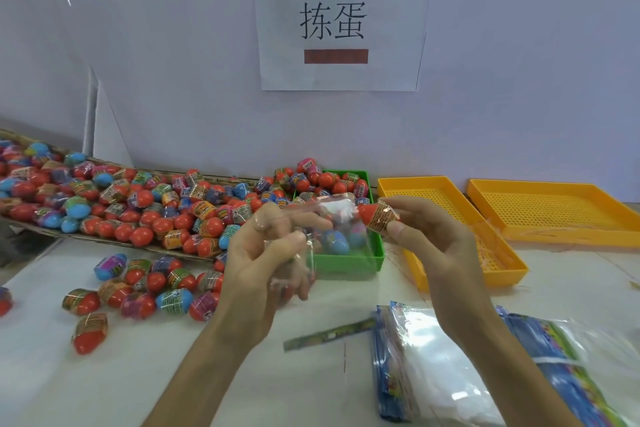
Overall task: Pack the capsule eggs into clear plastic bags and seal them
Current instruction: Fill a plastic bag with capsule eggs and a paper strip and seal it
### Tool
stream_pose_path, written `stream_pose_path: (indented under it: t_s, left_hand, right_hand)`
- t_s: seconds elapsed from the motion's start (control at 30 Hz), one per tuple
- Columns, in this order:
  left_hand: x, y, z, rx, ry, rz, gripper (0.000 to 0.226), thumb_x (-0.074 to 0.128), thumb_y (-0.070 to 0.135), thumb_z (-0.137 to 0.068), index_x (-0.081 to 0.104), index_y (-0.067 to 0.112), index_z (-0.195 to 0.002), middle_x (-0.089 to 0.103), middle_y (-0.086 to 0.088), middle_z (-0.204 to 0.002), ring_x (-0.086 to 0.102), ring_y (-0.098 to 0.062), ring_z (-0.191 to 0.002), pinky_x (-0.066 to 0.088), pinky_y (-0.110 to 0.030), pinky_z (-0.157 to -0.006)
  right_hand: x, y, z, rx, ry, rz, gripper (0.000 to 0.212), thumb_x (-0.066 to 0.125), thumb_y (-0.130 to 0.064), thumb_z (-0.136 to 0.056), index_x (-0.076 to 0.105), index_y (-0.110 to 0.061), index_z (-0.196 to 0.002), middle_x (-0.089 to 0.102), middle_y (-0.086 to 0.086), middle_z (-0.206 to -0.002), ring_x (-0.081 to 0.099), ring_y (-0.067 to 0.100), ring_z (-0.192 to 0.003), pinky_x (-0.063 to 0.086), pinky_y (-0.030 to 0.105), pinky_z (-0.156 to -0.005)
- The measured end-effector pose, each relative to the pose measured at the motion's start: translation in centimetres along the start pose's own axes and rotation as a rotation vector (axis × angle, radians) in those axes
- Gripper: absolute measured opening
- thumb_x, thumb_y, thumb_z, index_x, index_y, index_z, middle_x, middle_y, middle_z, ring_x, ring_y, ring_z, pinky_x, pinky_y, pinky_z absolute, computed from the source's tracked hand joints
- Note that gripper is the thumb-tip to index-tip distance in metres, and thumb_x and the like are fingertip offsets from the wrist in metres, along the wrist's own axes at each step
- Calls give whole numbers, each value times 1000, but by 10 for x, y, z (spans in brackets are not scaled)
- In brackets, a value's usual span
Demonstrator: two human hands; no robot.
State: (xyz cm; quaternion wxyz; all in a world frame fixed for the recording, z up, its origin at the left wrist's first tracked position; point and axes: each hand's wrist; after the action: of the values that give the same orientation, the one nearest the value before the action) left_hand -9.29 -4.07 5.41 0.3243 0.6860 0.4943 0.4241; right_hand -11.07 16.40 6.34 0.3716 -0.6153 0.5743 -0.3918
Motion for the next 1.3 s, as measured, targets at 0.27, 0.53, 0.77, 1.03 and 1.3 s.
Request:
stream_pose_path:
  t_s: [0.27, 0.53, 0.77, 1.03, 1.3]
  left_hand:
    - [1, 27, -16, 311, -103, -361, 23, 59, 13, -78, 49, 5, -59, 62, -10, -74, 59, -26, -65, 49, -33, -60]
    - [23, -2, -8, 412, -359, -850, 18, 67, 19, -90, 62, 10, -75, 55, 2, -83, 54, -16, -76, 46, -37, -64]
    - [19, -7, -1, 365, -429, -1067, 27, 63, 45, -90, 77, 22, -91, 42, 6, -91, 46, -14, -82, 44, -35, -64]
    - [17, -7, 2, 263, -452, -1076, 33, 60, 57, -89, 77, 32, -103, 36, 12, -98, 42, -7, -95, 44, -25, -74]
    - [19, -4, 3, 252, -464, -1086, 33, 59, 56, -89, 77, 29, -91, 33, 11, -98, 43, -8, -96, 41, -23, -72]
  right_hand:
    - [-10, -2, -4, -14, 67, -33, 23, 64, -21, -83, 77, -25, -101, 75, 3, -95, 70, 19, -92, 58, 29, -75]
    - [-18, -12, -4, -106, -42, -45, 29, 57, -16, -90, 76, -26, -109, 74, 1, -105, 69, 18, -99, 53, 22, -79]
    - [-17, -8, -4, 6, -225, 297, 21, 68, -26, -91, 70, -39, -107, 68, -16, -99, 66, 3, -99, 52, 13, -82]
    - [-16, -6, 1, -26, -321, 522, 22, 76, -23, -87, 73, -39, -102, 65, -20, -110, 61, 0, -109, 55, 21, -81]
    - [-15, 0, -1, 13, -345, 507, 33, 77, -21, -87, 71, -34, -117, 66, -17, -114, 67, 6, -93, 57, 25, -77]
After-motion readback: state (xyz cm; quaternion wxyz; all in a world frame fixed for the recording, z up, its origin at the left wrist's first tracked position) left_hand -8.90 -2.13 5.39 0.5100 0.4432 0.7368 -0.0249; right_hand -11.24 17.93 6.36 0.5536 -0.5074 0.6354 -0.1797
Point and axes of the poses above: each hand's wrist, its own z-axis away from the middle knuckle, its own x-axis out of the palm, y = z × x
